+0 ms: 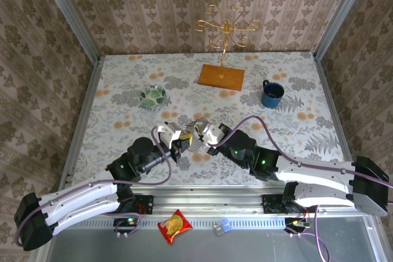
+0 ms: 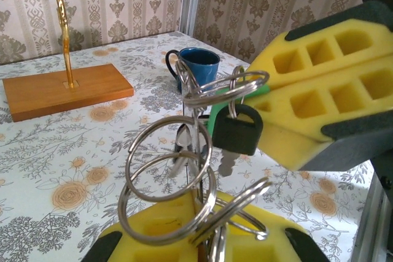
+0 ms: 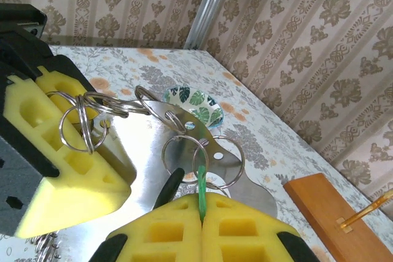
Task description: Put the keys on the keyring
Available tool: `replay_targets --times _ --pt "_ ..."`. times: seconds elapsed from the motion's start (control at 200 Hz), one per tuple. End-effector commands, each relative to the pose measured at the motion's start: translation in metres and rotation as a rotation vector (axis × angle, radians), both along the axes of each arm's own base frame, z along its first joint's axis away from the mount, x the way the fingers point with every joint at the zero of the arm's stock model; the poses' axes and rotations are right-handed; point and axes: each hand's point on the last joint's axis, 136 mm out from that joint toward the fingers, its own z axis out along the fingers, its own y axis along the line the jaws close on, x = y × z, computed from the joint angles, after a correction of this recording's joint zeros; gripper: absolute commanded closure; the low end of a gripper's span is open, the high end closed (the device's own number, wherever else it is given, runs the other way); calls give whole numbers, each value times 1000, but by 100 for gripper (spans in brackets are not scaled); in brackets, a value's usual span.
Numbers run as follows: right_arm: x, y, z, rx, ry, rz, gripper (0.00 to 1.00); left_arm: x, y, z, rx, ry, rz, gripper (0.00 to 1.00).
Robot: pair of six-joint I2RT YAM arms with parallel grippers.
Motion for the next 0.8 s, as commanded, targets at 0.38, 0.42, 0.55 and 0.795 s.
replay_targets --times 0.38,0.42,0.55,0.795 --pt "-3 -10 -7 -128 60 -2 100 -9 -4 -15 15 -75 -62 100" --pt "-3 -12 -9 -138 63 -3 100 -10 -6 -18 13 -81 -70 100" --pt "-5 -16 -11 -168 72 -1 100 -13 -9 -29 16 -86 -96 100" --pt "-7 -18 -9 -224 71 14 100 -17 -14 -44 26 -88 -132 100"
